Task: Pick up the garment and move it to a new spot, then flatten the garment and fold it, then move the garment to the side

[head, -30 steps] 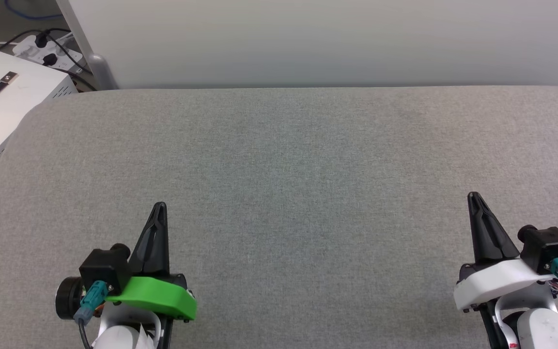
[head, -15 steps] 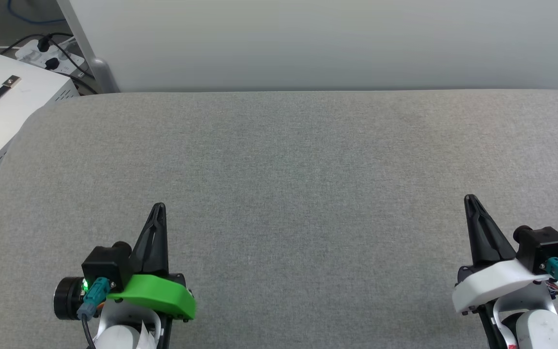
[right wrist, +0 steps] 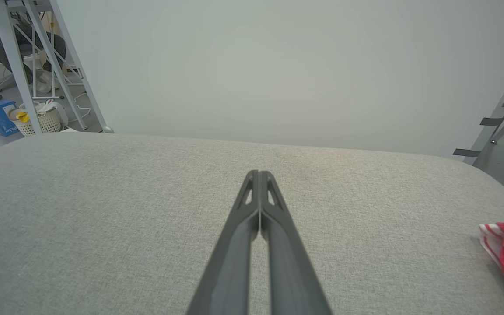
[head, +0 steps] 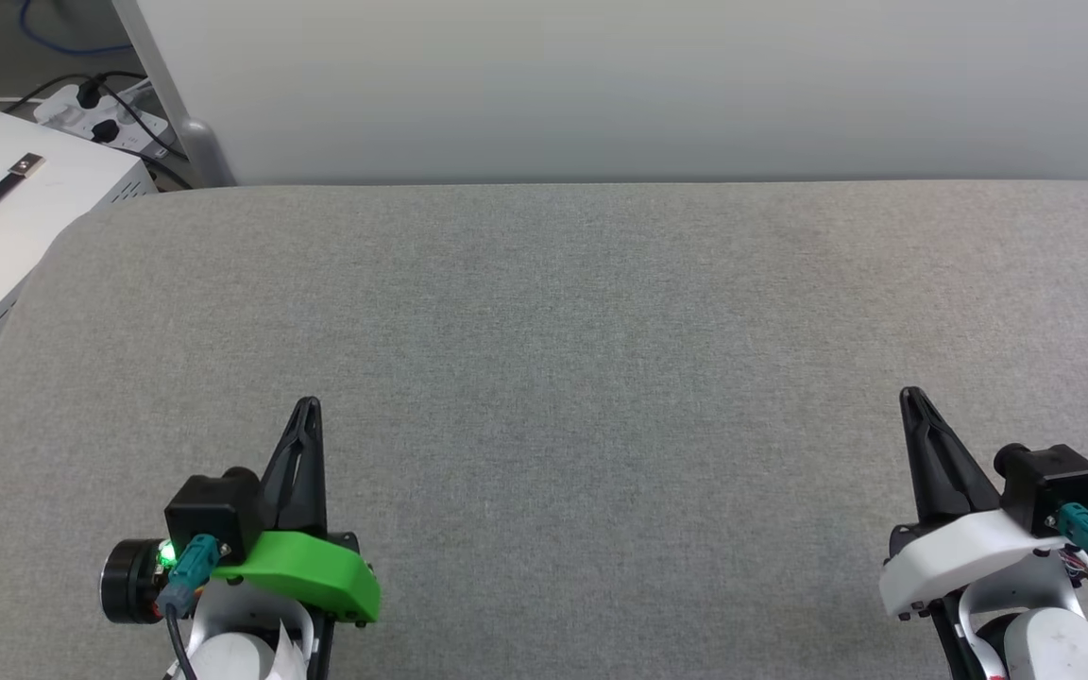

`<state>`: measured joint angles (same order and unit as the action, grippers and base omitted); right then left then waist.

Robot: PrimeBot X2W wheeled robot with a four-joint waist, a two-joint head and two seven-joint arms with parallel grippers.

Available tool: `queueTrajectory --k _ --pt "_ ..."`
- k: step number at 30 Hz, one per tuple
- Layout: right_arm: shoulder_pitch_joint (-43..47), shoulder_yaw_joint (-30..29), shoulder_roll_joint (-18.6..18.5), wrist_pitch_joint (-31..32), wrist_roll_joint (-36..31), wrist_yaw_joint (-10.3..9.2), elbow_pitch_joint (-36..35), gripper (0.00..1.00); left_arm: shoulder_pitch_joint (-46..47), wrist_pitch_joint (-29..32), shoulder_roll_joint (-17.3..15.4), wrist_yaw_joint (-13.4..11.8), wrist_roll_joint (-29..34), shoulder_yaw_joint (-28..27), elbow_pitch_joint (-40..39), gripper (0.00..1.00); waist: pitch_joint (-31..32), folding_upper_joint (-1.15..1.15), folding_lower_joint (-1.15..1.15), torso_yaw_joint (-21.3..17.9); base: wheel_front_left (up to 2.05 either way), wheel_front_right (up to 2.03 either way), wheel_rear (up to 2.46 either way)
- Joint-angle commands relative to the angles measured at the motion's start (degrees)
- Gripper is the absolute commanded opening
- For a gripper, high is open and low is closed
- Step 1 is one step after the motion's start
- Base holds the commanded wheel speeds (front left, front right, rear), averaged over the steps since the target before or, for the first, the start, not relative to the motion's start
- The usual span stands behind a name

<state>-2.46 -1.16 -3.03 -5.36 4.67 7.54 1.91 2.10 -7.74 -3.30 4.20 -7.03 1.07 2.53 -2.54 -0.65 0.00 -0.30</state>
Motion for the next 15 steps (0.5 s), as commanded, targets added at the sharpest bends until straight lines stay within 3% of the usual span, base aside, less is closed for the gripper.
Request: queueTrajectory --k 1,15 --pt "0.8 0.2 0.1 0.2 -0.7 -0.03 -0.4 0.00 -1.0 0.4 0.2 -0.5 0.7 -0.3 -0.4 0.00 0.1 0.32 0.00 0.0 0.00 0.00 0.00" --pt "1.1 0.4 0.1 1.4 -1.6 -0.03 -0.7 0.00 -1.3 2.0 0.3 -1.3 2.0 -0.5 -0.9 0.00 0.6 0.39 0.00 0.1 0.00 0.00 0.00"
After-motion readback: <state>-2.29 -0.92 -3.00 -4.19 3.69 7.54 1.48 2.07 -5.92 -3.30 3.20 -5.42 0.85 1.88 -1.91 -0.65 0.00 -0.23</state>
